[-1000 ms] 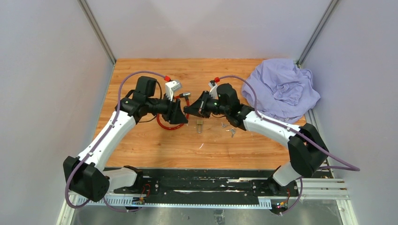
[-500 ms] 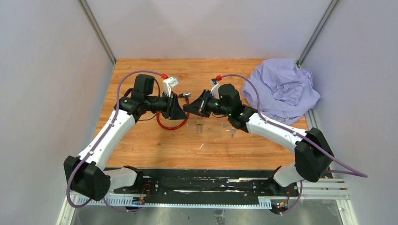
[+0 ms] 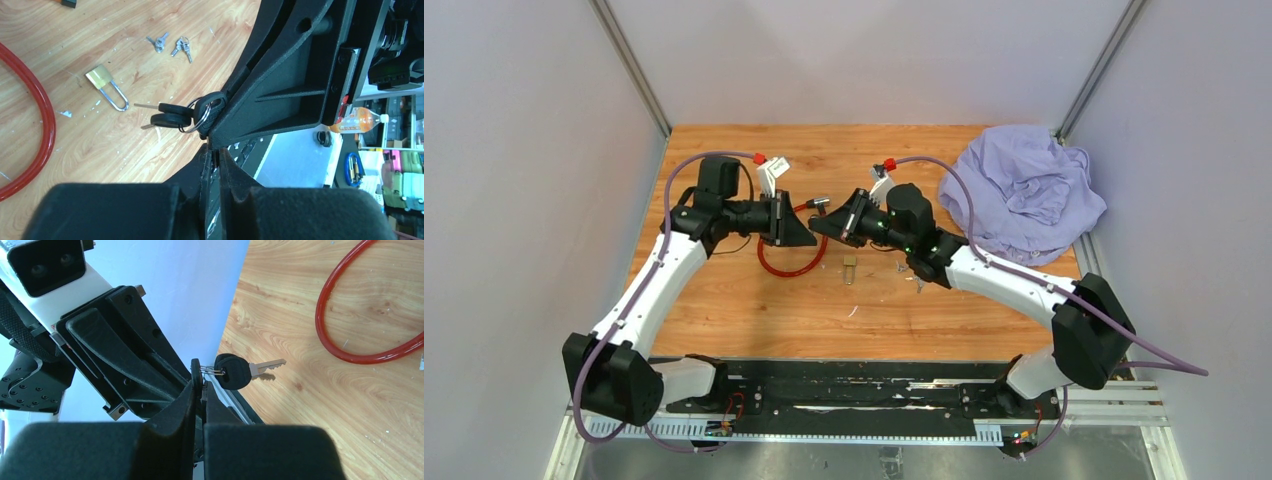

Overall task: Unlock with the key
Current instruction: Pick up the key from the center of the board.

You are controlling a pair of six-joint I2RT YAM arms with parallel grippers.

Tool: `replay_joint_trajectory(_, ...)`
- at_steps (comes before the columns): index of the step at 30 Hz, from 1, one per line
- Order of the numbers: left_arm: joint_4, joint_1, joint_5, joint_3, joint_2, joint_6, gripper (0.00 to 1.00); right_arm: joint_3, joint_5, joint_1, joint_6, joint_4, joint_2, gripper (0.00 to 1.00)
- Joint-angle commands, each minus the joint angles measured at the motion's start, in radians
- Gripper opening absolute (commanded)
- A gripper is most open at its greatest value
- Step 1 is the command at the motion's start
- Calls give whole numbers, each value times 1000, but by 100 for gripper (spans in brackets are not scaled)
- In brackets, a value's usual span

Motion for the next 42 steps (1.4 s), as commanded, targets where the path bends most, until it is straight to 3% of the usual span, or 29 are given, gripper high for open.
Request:
replay_joint_trajectory(1, 84, 13, 33, -7, 15, -41, 12, -10, -17, 54, -16, 72, -7, 1)
replay_joint_trajectory(4, 87, 19, 55, -6, 17, -56, 13, -8, -9, 61, -28, 78, -5, 1)
replay_joint_trajectory(7, 88, 26, 81, -8, 15, -60, 1, -10, -2, 64, -44, 80, -10, 0)
replay_joint_trajectory(11, 69, 44, 83, -7, 7, -48, 0, -19, 7, 64, -64, 74, -24, 2)
replay_joint_trajectory(14, 21, 49, 54, 14, 10, -8, 1, -35, 12, 64, -69, 72, -34, 18)
replay_joint_trajectory(18, -154, 46, -102, 89, 41, 149, 0, -53, 2, 44, -77, 53, -47, 48)
replay_joint_trajectory(22, -396, 30, -301, 206, 104, 413, 0, -61, -8, -9, -104, -28, -84, 61)
replay_joint_trajectory(27, -485, -13, -591, 252, 112, 679, 0, -31, -1, -80, -170, -146, -125, 64)
replay_joint_trajectory(31, -549, -116, -864, 232, 95, 922, 0, -15, -7, -139, -197, -192, -147, 64)
replay_joint_trajectory(36, -583, -230, -1092, 160, 35, 1174, 0, -21, -54, -222, -218, -196, -160, 61)
replay_joint_trajectory(39, -581, -289, -1156, 140, -3, 1251, 0, -57, -62, -273, -214, -191, -187, 61)
replay_joint_trajectory(42, -580, -332, -1094, 151, -71, 1325, 0, -97, -68, -325, -200, -183, -222, 61)
